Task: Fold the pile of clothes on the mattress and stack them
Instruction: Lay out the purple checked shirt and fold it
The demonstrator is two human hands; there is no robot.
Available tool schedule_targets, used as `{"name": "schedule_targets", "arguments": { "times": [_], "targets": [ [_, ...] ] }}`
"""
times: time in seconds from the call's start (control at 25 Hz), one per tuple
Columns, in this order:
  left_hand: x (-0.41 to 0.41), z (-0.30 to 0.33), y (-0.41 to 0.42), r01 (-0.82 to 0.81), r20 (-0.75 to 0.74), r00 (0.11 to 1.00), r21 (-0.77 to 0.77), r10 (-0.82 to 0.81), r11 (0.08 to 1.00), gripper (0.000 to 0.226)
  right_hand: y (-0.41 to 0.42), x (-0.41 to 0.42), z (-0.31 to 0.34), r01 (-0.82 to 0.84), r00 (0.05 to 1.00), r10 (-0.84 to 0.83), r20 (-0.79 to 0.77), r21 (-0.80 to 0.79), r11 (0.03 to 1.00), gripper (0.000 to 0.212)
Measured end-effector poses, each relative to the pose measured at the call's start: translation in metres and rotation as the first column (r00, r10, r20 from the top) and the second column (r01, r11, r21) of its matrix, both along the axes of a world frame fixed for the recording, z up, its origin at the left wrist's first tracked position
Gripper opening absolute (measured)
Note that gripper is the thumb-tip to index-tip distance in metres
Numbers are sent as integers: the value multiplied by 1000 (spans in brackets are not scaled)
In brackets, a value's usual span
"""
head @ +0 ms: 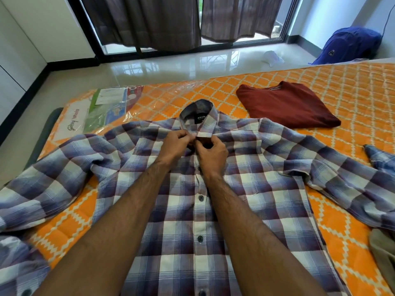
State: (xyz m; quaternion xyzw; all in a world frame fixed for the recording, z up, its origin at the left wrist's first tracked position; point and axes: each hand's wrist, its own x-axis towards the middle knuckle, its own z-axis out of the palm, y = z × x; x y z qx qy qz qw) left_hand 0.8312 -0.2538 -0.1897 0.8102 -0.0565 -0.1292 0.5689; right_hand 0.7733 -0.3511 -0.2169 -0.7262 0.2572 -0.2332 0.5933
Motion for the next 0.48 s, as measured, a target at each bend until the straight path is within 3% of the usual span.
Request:
{"name": "schedule_targets", "arguments": {
  "times": [0.08,0.28,0.48],
  "targets": [
    [2,-6,2,43,75,996,91,-49,995,16,1,2,0,19,1000,-19,-8,-13,1000,14],
    [5,-19,-10,-107,171,983,228,68,968,17,0,6,-5,-20,999,19,-37,-27,999,13],
    [10,-21,-9,-115,138,987,245,82,963,17,-6,13,-6,-39,997,39,-66,1,999,9]
  ]
}}
